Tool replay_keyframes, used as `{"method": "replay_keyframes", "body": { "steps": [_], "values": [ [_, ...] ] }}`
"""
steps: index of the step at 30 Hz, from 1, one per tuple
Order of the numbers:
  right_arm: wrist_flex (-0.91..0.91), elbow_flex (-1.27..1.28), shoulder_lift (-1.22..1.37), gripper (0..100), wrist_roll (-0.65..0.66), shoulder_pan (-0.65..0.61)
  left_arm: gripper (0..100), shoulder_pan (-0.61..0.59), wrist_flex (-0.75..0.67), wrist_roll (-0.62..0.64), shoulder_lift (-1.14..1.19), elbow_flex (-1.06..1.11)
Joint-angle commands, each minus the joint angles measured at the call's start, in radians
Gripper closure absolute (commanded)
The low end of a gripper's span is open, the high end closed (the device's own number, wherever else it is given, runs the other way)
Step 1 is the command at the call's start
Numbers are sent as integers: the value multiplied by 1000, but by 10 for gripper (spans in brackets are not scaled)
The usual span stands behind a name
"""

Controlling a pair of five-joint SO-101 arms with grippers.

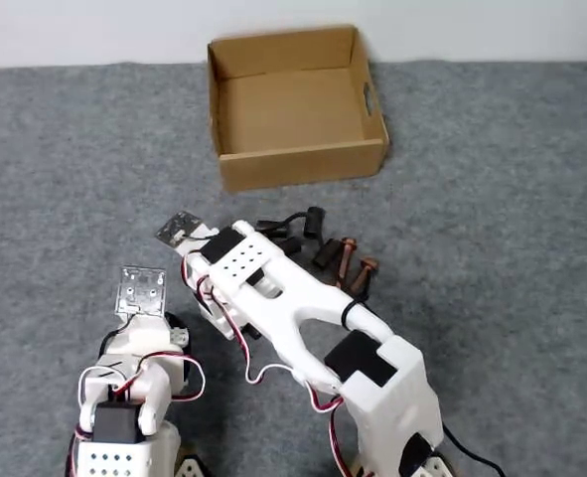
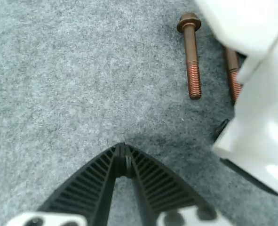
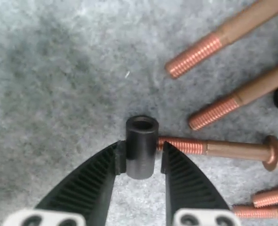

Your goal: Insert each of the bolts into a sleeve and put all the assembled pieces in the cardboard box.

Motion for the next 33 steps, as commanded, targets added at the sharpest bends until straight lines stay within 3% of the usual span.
{"method": "replay_keyframes", "body": {
  "steps": [1, 17, 25, 33],
  "values": [
    [-2, -8, 44, 895, 2, 53, 994, -5, 5, -2, -9, -12],
    [170, -11, 7, 946, 12, 150, 994, -5, 5, -2, -9, -12],
    [248, -9, -99, 949, 129, 266, 994, -5, 5, -2, -9, -12],
    [165, -5, -39, 933, 143, 289, 994, -5, 5, -2, -9, -12]
  ]
}}
